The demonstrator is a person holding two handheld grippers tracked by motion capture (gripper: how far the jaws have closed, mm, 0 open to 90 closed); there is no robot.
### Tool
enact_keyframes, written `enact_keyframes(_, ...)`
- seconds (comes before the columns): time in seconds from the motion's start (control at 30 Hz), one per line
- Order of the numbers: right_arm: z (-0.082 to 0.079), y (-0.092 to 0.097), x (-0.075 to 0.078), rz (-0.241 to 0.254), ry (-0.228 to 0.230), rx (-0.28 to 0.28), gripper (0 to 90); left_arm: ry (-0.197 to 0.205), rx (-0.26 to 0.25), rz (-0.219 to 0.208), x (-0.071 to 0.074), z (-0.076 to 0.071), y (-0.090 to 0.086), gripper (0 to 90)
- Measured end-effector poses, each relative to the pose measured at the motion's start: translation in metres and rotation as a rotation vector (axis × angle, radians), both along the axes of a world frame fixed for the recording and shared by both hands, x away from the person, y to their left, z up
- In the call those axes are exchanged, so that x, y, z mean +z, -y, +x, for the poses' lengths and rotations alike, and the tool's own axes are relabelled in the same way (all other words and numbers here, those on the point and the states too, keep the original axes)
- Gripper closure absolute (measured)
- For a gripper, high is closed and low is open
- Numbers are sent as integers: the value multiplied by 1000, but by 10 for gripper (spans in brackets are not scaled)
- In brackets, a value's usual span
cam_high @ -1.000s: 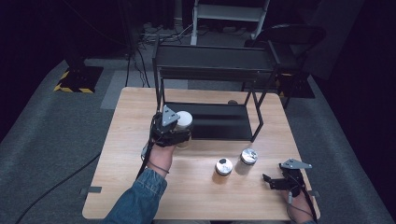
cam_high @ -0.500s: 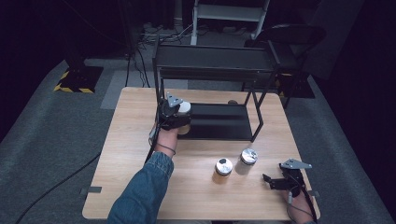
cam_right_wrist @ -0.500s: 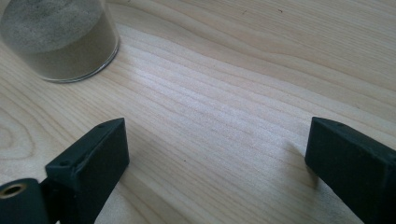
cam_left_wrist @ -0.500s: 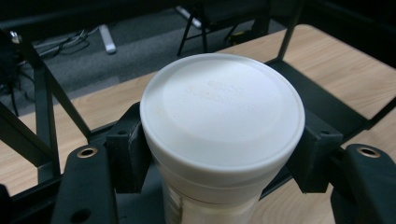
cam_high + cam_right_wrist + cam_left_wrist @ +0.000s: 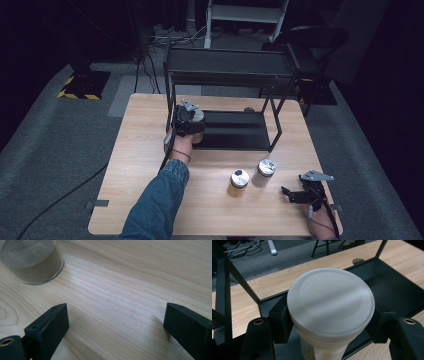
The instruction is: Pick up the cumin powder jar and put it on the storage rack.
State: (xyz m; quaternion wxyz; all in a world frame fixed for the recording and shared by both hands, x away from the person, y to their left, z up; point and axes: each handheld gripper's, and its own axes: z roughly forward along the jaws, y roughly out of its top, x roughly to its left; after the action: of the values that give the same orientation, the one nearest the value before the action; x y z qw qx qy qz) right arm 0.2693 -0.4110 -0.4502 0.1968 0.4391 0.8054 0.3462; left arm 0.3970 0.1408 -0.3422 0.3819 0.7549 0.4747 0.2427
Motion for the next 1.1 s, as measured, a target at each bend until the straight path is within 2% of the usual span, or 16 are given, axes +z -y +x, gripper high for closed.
enact_keyframes(0.4, 0, 0, 0, 0, 0, 0, 61, -44, 26, 30, -5, 12, -1, 332)
enact_keyframes(0.8, 0, 0, 0, 0, 0, 0, 61, -54, 30, 17, -10, 14, -5, 330)
enact_keyframes(0.87, 0, 0, 0, 0, 0, 0, 61, -44, 39, 30, -10, 12, -4, 322)
enact_keyframes(0.93, 0, 0, 0, 0, 0, 0, 61, -18, 52, 46, -9, 7, -1, 269)
enact_keyframes(1.1, 0, 0, 0, 0, 0, 0, 61, 7, 35, 58, -4, -1, 0, 202)
